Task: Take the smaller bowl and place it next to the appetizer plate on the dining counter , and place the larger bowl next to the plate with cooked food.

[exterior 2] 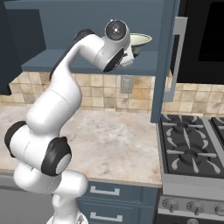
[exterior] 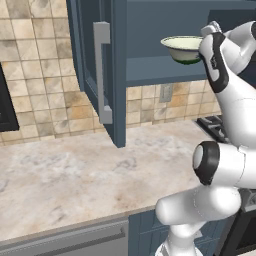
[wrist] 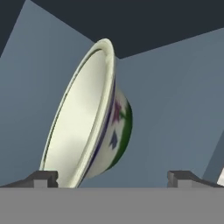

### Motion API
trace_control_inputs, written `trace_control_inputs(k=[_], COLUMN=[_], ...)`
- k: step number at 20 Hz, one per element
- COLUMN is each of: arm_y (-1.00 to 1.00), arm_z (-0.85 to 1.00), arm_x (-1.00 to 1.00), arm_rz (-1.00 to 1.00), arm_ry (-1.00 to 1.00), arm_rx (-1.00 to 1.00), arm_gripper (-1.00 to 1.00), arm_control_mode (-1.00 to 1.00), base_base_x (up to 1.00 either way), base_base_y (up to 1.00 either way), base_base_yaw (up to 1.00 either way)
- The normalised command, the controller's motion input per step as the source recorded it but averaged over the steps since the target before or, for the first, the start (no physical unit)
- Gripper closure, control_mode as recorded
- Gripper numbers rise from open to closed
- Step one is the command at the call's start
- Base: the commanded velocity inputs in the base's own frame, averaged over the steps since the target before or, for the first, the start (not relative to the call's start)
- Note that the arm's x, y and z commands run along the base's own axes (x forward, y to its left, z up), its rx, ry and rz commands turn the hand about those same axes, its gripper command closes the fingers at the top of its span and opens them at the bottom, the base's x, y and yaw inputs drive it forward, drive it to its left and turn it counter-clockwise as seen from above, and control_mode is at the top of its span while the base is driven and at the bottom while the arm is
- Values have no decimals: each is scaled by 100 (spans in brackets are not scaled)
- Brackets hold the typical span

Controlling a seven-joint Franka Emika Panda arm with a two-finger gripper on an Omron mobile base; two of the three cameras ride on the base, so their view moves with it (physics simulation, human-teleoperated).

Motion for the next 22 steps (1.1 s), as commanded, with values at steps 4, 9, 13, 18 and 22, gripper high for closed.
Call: trace_control_inputs(k=[4, 9, 13, 18, 22], arm_y=[-18, -9, 0, 0, 9], arm_z=[-7, -9, -8, 0, -22], arm_x=[46, 43, 46, 41, 20], arm_rz=[0, 0, 0, 0, 0], arm_ry=[0, 0, 2, 0, 0], arm_rx=[2, 2, 0, 0, 0], arm_gripper=[-100, -100, -100, -100, 100], arm_control_mode=[-100, -100, -100, -100, -100], base_base_x=[0, 0, 0, 0, 0], base_base_y=[0, 0, 0, 0, 0], base_base_yaw=[0, 0, 0, 0, 0])
